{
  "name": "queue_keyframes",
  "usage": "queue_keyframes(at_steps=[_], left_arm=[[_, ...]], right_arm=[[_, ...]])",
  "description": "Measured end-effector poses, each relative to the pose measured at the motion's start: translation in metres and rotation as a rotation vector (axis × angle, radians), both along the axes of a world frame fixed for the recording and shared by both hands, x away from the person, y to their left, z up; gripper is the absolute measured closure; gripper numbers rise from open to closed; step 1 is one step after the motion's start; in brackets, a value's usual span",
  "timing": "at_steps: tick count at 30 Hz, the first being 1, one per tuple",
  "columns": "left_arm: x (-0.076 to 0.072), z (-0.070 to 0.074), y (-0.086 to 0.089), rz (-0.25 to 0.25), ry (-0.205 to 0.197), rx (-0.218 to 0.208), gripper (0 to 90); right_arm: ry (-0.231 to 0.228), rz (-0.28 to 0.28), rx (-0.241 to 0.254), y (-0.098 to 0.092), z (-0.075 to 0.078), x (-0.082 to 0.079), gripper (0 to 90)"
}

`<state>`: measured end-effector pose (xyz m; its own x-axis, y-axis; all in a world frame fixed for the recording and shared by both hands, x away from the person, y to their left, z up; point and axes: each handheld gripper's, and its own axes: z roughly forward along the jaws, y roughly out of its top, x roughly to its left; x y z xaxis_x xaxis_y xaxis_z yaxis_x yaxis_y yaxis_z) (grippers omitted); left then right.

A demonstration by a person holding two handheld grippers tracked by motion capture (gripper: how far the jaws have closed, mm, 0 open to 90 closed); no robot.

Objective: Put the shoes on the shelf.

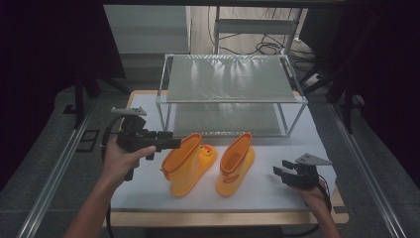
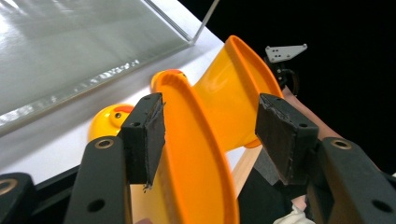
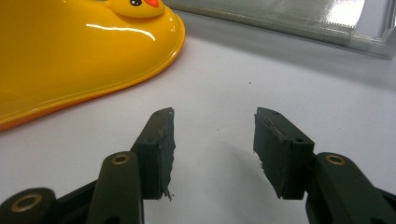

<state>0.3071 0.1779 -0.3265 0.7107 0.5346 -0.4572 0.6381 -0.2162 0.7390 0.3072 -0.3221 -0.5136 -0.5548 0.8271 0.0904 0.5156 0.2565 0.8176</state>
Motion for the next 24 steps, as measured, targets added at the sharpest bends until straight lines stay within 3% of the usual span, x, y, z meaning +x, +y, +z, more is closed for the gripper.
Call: queue_keyframes(at_steps=[9, 24], left_arm=[[0.006, 0.017, -0.028, -0.076, 0.000, 0.040, 42.9], [0.026, 0.030, -0.089, -0.178, 0.079, 0.117, 44.4]], right_arm=[[0.009, -0.006, -0.003, 0.001, -0.001, 0.000, 48.0], [0.019, -0.018, -0.006, 0.001, -0.003, 0.001, 48.0]])
